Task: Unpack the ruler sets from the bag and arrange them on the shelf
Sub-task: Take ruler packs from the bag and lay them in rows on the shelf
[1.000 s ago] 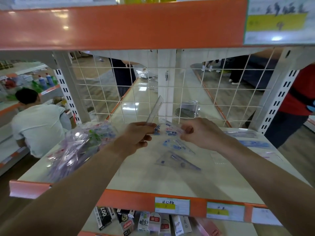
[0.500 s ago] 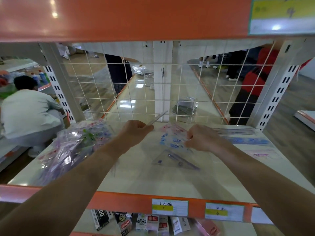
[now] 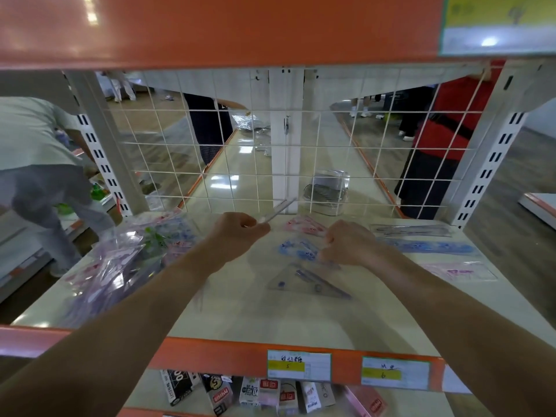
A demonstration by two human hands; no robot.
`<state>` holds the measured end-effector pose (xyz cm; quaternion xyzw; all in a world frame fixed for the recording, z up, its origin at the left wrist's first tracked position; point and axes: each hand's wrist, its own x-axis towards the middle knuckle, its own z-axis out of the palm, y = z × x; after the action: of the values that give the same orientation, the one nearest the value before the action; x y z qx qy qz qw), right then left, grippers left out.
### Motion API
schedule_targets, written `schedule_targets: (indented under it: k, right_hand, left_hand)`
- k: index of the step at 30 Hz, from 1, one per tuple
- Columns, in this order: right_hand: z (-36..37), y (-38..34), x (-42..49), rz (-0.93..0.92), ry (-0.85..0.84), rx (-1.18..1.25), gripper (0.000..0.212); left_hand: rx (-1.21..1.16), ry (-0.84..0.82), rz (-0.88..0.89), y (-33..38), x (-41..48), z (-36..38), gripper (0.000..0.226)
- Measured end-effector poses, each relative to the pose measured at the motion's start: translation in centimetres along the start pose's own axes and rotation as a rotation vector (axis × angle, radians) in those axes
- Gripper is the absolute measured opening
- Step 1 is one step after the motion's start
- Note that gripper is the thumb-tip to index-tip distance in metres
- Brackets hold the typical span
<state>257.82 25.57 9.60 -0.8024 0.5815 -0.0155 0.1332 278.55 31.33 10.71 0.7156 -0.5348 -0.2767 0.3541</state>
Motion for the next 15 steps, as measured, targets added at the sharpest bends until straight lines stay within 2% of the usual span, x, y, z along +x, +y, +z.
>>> schedule_targets:
  k: [2, 4, 7, 10, 15]
  right_hand:
    - [-0.8, 0.2, -0.2, -0.053, 0.064, 0.147, 0.024]
    - [-1.9, 0.1, -0.7, -0.086, 0.093, 0.476, 0.022]
    - [-3.0, -0.5, -1.6, -0.038, -0.019, 0.911, 0.018]
    - [-3.1, -0.5, -1.9, -0.031, -0.052, 1.026, 0.016]
    - [-3.8, 1.1, -2.6, 0.012, 0.023, 1.136, 0.017]
  left_hand:
    - [0.061, 0.001, 0.056, 0.0, -0.3, 0.0, 0.021]
    - [0.135, 0.003, 0.133, 0.1, -0.6, 0.1, 0.025]
    - [0.208, -0.010, 0.218, 0.6, -1.1, 0.5, 0.030]
    - [0.269, -0.016, 0.292, 1.2, -1.4, 0.8, 0.028]
    - [0.345, -0.029, 0.330, 2.1, -1.2, 1.1, 0.031]
